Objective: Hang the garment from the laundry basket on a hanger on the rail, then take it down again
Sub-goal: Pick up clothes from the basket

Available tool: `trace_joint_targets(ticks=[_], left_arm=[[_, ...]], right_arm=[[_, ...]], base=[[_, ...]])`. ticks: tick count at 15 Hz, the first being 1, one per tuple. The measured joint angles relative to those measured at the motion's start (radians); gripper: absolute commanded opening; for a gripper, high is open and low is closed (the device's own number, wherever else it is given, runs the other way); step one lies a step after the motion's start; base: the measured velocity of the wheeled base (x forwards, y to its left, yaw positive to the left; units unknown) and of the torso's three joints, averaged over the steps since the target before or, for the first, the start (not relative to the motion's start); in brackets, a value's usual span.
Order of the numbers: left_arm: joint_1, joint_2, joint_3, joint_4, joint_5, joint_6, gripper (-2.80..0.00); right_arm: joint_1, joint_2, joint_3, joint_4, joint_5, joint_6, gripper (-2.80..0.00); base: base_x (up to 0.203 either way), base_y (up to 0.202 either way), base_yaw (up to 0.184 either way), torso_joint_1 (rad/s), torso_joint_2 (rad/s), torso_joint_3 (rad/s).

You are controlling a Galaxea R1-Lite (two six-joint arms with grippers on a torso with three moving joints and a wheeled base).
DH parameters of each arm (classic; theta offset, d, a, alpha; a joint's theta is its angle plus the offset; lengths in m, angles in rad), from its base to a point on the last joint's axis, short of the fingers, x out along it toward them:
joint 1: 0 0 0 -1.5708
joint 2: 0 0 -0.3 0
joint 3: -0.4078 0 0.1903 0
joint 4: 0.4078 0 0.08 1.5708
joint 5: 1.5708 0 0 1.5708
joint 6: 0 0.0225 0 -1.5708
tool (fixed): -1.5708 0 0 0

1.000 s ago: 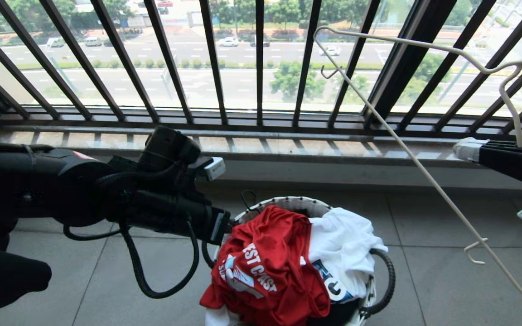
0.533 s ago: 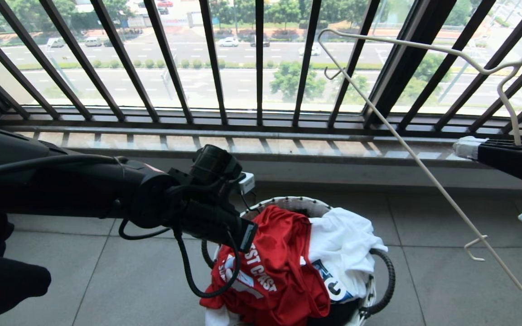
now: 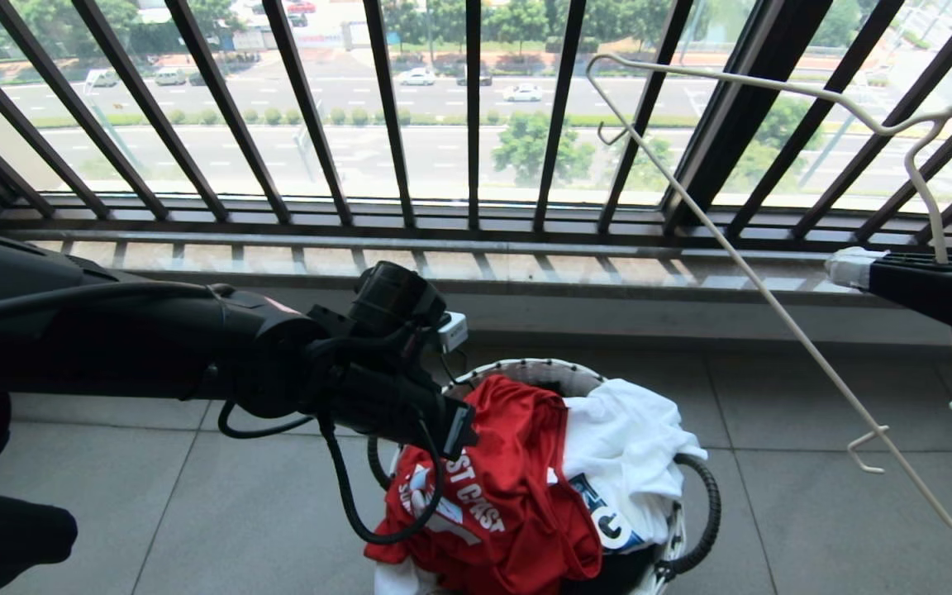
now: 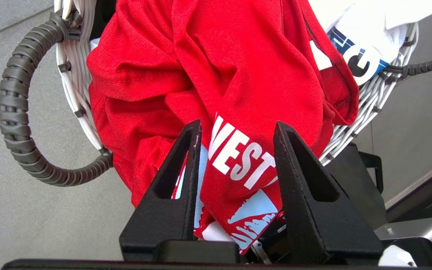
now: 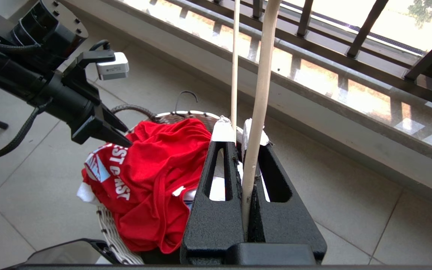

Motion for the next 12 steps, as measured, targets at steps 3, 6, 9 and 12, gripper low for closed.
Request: trace_joint_targets(ticks=[3, 6, 9, 12], left_arm=[[-0.002, 0.008, -0.009, 0.001, 0.003, 0.0, 0.0], [-0.008, 0.033, -0.004, 0.008, 0.013, 0.014, 0.0], [-0.019, 0.082, -0.004, 0.007, 0.069, 0.026, -2.8], [-0.039, 0.089, 0.007, 0.023, 0.12, 0.049, -2.8]], right_arm=[[0.0, 0.007, 0.0, 0.0, 0.0, 0.0, -2.8], [0.0, 0.011, 0.0, 0.0, 0.0, 0.0, -2.8], [0.0, 0.012, 0.0, 0.0, 0.0, 0.0, -2.8], [-0.001, 0.012, 0.0, 0.0, 0.0, 0.0, -2.8]], base=[[0.0, 0.0, 0.0, 0.0, 0.0, 0.0], [0.0, 0.0, 0.0, 0.0, 0.0, 0.0], [0.0, 0.0, 0.0, 0.0, 0.0, 0.0], [0.0, 0.0, 0.0, 0.0, 0.0, 0.0]])
